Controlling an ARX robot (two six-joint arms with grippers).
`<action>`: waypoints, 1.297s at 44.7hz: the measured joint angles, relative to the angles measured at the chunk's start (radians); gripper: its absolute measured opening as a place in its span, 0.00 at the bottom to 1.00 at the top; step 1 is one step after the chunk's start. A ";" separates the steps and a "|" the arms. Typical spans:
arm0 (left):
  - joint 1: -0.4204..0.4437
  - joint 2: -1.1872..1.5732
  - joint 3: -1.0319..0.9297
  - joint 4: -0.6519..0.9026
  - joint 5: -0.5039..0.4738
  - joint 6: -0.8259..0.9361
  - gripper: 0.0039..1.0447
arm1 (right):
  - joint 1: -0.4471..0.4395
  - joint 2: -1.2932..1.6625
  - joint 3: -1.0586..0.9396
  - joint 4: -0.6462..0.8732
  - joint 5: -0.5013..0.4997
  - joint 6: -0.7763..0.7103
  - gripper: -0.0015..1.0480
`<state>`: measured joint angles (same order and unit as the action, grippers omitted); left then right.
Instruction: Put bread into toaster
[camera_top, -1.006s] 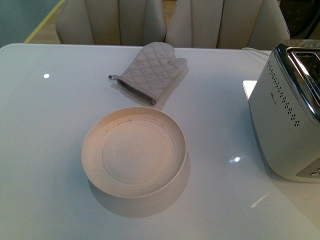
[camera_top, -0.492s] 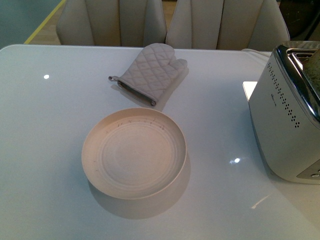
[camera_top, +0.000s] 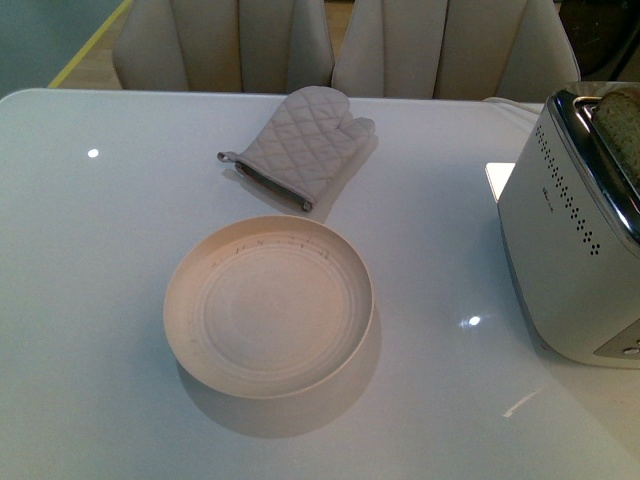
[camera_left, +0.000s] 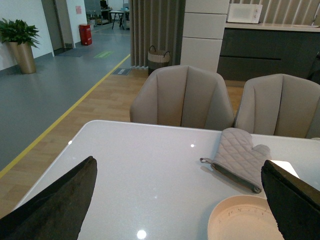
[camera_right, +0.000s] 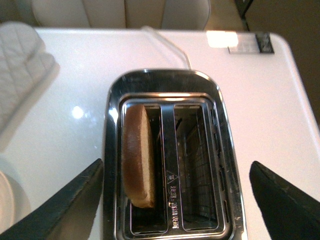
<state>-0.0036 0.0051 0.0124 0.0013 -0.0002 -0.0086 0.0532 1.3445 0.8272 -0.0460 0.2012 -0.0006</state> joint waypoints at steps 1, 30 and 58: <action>0.000 0.000 0.000 0.000 0.000 0.000 0.94 | -0.001 -0.054 -0.021 0.009 0.000 0.000 0.89; 0.000 0.000 0.000 0.000 0.000 0.000 0.94 | -0.050 -0.685 -0.673 0.542 -0.199 0.003 0.02; 0.000 0.000 0.000 0.000 0.000 0.000 0.94 | -0.050 -0.961 -0.790 0.386 -0.199 0.003 0.02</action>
<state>-0.0036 0.0051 0.0124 0.0010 -0.0002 -0.0086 0.0032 0.3840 0.0368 0.3401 0.0025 0.0021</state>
